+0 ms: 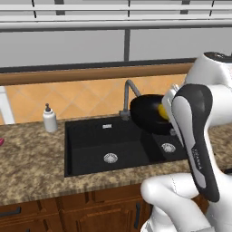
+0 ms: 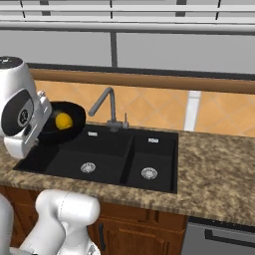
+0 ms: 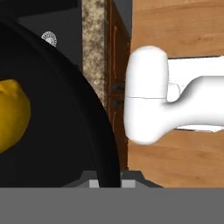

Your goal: Pick the lemon from the sink and place it in the bowl. Then pick the bowl and place it in the microwave. Then close the microwave door and press the start button.

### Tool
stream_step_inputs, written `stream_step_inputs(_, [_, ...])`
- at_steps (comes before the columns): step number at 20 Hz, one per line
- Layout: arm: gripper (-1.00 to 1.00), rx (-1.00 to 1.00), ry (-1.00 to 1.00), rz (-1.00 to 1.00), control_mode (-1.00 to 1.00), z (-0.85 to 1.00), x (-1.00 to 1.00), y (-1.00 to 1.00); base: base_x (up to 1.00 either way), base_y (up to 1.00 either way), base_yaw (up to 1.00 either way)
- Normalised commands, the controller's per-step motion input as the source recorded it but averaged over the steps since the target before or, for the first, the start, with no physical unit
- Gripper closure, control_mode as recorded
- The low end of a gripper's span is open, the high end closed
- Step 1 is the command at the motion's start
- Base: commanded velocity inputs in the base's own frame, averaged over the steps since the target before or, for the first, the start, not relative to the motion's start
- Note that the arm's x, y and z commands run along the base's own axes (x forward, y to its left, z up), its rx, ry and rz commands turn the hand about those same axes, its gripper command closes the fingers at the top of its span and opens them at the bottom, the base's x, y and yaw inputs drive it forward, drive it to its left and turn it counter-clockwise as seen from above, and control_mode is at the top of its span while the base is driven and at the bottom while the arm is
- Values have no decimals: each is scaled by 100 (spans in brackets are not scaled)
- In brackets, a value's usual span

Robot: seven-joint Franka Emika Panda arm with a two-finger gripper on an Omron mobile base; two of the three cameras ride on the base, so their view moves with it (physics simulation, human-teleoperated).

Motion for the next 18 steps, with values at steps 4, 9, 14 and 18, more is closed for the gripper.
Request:
stream_step_inputs(4, [100, 0, 0, -7, -100, 17, -42, -30, 0, 0, 0])
stream_step_inputs(9, [100, 0, -1, 0, -100, 12, -73, -6, 0, 0, 0])
stream_step_inputs(14, [100, 0, 0, -1, 100, 24, -33, -3, -19, -7, -1])
stream_step_inputs(18, [100, 0, 0, 0, 100, 0, 0, 0, -68, -60, -3])
